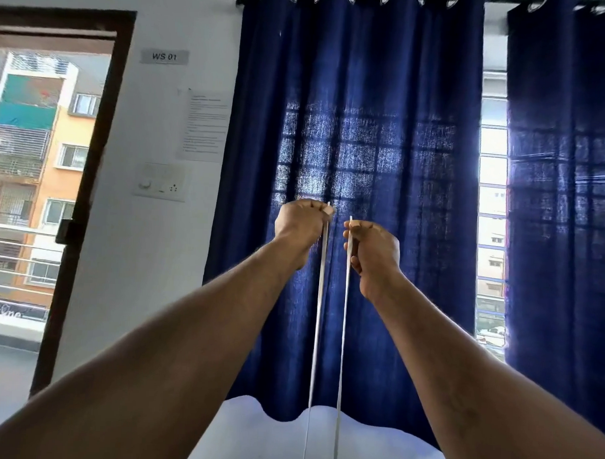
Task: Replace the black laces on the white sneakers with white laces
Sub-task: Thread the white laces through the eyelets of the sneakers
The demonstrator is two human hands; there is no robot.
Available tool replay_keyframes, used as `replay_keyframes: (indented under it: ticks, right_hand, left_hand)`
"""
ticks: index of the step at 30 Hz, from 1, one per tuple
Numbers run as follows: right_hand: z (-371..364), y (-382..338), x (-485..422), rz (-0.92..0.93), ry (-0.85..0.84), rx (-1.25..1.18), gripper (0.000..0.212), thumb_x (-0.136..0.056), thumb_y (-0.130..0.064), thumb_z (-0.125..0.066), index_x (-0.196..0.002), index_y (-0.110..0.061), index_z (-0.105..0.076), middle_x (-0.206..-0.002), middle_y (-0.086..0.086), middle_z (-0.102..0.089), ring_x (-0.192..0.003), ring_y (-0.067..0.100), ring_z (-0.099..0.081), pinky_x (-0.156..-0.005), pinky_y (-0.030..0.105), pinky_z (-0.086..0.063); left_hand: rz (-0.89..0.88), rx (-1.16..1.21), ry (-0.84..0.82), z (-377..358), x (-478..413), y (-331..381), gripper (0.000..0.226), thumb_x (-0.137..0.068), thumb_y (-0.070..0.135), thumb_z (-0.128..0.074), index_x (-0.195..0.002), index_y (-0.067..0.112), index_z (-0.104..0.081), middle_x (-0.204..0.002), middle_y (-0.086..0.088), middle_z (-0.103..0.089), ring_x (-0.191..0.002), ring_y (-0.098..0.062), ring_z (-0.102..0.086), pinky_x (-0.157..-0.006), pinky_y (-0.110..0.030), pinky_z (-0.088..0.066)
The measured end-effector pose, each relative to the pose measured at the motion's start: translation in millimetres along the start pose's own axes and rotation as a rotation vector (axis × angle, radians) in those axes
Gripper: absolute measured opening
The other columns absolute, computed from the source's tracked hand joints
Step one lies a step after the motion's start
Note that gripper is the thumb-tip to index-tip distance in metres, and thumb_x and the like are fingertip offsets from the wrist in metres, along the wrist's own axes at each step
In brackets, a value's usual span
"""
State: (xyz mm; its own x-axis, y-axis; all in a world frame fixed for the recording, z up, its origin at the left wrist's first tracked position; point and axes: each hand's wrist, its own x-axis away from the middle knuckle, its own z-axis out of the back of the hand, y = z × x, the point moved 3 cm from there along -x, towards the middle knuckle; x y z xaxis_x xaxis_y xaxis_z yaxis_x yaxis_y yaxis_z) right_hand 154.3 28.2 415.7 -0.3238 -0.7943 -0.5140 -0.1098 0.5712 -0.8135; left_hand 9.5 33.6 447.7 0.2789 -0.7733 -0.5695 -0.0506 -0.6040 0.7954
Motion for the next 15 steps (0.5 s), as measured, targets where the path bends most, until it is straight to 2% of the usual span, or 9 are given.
replay_keyframes:
  ticks: [5, 7, 10, 15]
  right_hand:
    - [2.7, -4.2, -5.6, 0.008, 0.026, -0.001, 0.01, -0.092, -0.021, -0.072, -0.087, -0.024, -0.08, -0.086, -0.003, -0.079, -0.082, 0.015, -0.068, -0.066, 0.031, -0.048]
    - [3.1, -5.6, -6.1, 0.01, 0.026, -0.001, 0.009, -0.092, -0.022, -0.073, -0.086, -0.024, -0.08, -0.083, -0.006, -0.078, -0.085, 0.015, -0.07, -0.068, 0.032, -0.049]
    - [3.8, -4.1, -5.8, 0.013, 0.037, 0.017, 0.012, -0.092, -0.022, -0.069, -0.087, -0.025, -0.08, -0.084, -0.008, -0.079, -0.097, 0.019, -0.075, -0.072, 0.033, -0.052]
    - [3.0, -6.5, -2.3, 0.025, 0.054, 0.029, 0.012, -0.088, -0.025, -0.069, -0.084, -0.025, -0.08, -0.084, -0.007, -0.079, -0.096, 0.02, -0.075, -0.079, 0.036, -0.057]
  left_hand:
    - [-0.067, -0.098, -0.069, -7.2, 1.0, -2.6, 0.002, -0.089, 0.02, -0.081, -0.091, 0.019, -0.081, -0.09, 0.007, -0.079, -0.078, -0.005, -0.065, -0.073, -0.023, -0.055]
    - [-0.066, -0.136, -0.05, -9.0, 0.9, -3.5, 0.003, -0.089, 0.022, -0.082, -0.088, 0.02, -0.081, -0.087, 0.007, -0.08, -0.081, -0.007, -0.07, -0.075, -0.025, -0.059]
    - [-0.1, -0.176, -0.013, -12.1, -0.2, -3.3, 0.01, -0.088, 0.021, -0.083, -0.079, 0.023, -0.079, -0.08, 0.009, -0.079, -0.088, -0.007, -0.075, -0.088, -0.033, -0.062]
    - [-0.147, -0.27, 0.032, -13.9, 3.1, 1.1, 0.011, -0.086, 0.027, -0.085, -0.077, 0.025, -0.079, -0.081, 0.012, -0.077, -0.083, -0.007, -0.074, -0.085, -0.033, -0.062]
